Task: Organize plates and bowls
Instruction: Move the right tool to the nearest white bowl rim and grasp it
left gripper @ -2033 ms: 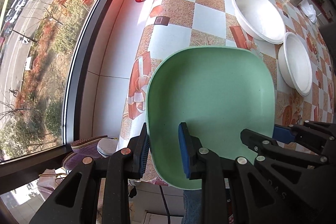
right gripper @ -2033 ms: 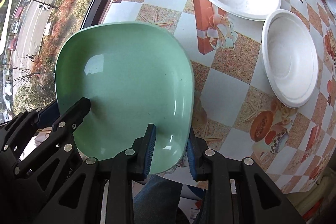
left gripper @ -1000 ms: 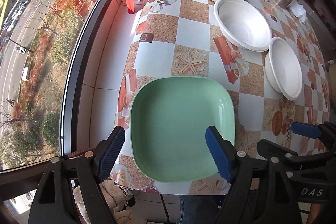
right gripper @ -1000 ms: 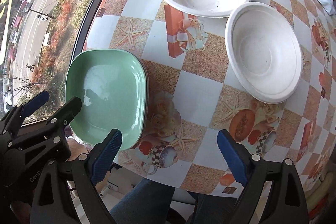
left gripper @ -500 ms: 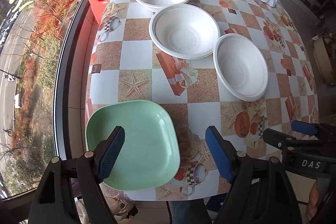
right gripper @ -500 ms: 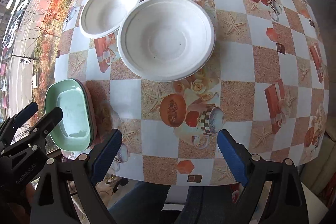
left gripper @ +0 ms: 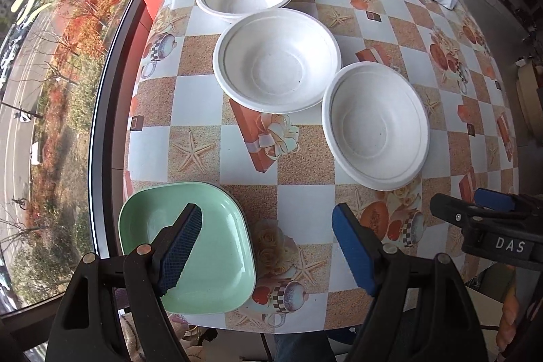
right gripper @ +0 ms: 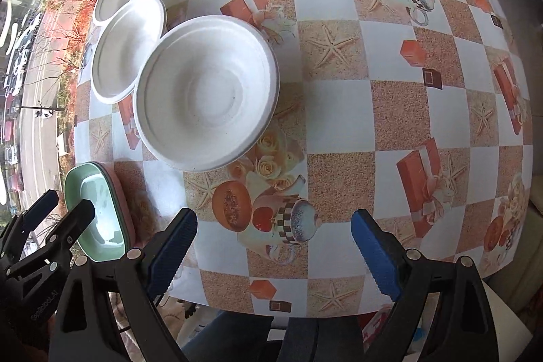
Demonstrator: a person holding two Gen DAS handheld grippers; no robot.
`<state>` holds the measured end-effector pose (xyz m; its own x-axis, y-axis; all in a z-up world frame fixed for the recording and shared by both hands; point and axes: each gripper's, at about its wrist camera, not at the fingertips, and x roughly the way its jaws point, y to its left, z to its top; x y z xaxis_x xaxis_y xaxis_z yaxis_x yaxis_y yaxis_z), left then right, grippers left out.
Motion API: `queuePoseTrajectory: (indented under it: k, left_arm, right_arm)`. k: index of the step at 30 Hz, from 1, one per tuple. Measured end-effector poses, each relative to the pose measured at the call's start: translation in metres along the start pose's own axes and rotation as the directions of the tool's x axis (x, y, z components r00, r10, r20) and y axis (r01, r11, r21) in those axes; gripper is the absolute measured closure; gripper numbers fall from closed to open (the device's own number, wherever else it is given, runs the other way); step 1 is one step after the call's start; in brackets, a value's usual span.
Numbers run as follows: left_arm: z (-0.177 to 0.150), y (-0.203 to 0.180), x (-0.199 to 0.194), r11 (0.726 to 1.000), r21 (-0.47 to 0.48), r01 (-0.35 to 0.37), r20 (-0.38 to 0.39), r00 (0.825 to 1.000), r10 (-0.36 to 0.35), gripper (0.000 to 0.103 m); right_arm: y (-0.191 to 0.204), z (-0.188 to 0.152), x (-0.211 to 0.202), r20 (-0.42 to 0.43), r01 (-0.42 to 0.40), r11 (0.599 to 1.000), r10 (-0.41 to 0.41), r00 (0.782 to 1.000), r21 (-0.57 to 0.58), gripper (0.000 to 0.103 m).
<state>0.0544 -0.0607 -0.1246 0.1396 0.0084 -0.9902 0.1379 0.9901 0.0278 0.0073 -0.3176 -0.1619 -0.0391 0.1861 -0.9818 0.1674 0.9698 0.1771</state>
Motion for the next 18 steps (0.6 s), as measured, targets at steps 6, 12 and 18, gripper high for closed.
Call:
queuePoseTrajectory:
  k: [6, 12, 18]
  left_arm:
    - [0.020, -0.009, 0.008, 0.999, -0.039, 0.001, -0.017, 1.000, -0.002, 0.021]
    - [0.038, -0.010, 0.029, 0.995, -0.103, 0.014, -0.049, 0.999, -0.019, 0.021]
    - [0.056, -0.021, 0.048, 0.996, -0.094, -0.014, -0.073, 0.997, 0.007, 0.021]
  right_arm:
    - [-0.012, 0.026, 0.000, -0.010, 0.006, 1.000, -0.006, 1.000, -0.014, 0.010]
    - [-0.011, 0.053, 0.010, -0.017, 0.024, 0.999, -0.024, 1.000, -0.045, 0.010]
    - [-0.005, 0.083, 0.025, -0.027, 0.029, 0.997, -0.031, 0.999, -0.065, 0.010]
